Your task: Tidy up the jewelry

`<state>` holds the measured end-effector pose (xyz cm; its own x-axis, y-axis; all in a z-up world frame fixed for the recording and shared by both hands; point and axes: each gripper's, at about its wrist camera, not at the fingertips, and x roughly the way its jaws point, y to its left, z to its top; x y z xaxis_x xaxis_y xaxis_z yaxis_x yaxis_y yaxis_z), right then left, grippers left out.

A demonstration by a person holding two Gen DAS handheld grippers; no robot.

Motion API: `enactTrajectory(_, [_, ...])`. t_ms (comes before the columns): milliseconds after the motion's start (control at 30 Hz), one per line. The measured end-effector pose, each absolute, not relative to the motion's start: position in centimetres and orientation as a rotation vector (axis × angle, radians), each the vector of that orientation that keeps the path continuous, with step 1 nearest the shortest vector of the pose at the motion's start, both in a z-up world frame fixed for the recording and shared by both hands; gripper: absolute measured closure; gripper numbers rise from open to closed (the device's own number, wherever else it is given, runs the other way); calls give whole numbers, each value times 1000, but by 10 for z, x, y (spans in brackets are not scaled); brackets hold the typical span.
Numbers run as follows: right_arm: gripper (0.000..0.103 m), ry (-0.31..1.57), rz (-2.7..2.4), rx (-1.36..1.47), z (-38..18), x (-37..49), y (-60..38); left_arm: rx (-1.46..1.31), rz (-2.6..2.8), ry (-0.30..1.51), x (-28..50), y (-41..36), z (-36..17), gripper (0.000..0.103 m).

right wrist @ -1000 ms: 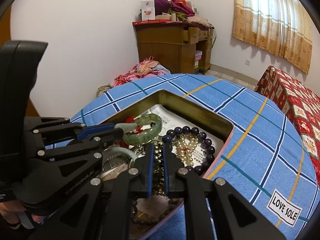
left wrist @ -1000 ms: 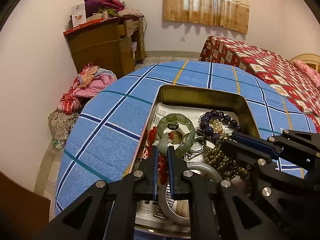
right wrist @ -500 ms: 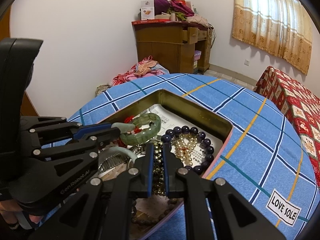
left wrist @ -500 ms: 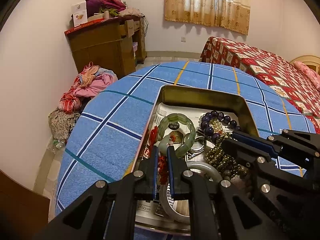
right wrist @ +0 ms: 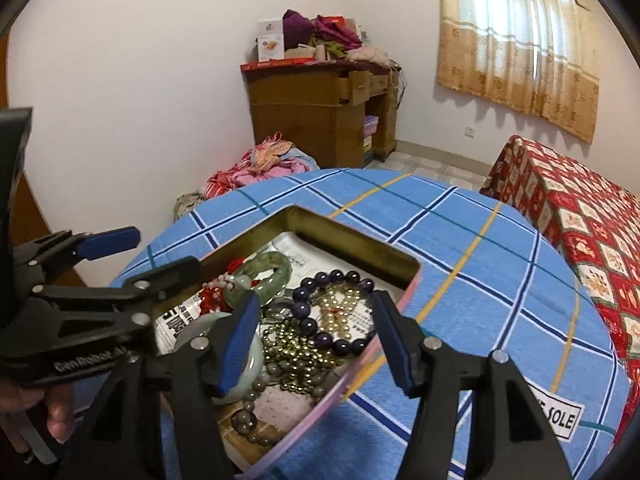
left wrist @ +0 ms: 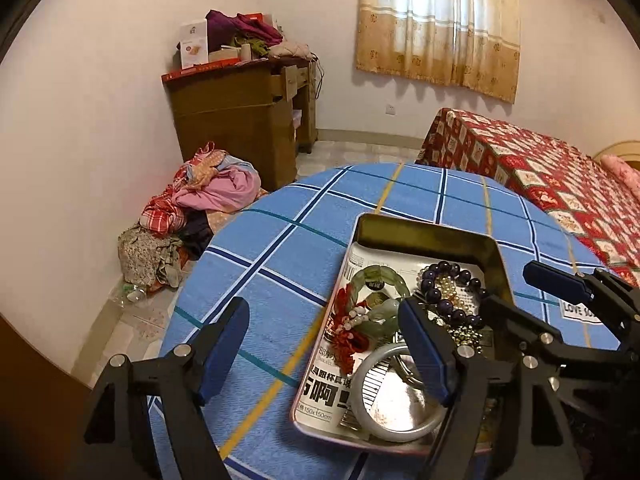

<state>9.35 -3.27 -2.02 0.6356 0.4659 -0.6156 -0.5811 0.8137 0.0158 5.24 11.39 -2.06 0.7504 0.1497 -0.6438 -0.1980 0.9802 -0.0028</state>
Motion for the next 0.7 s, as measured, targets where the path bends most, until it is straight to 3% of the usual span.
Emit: enactTrajectory(700, [36,637,598,-185,-15,86,-38,-63,222,691,43,120,-14,26])
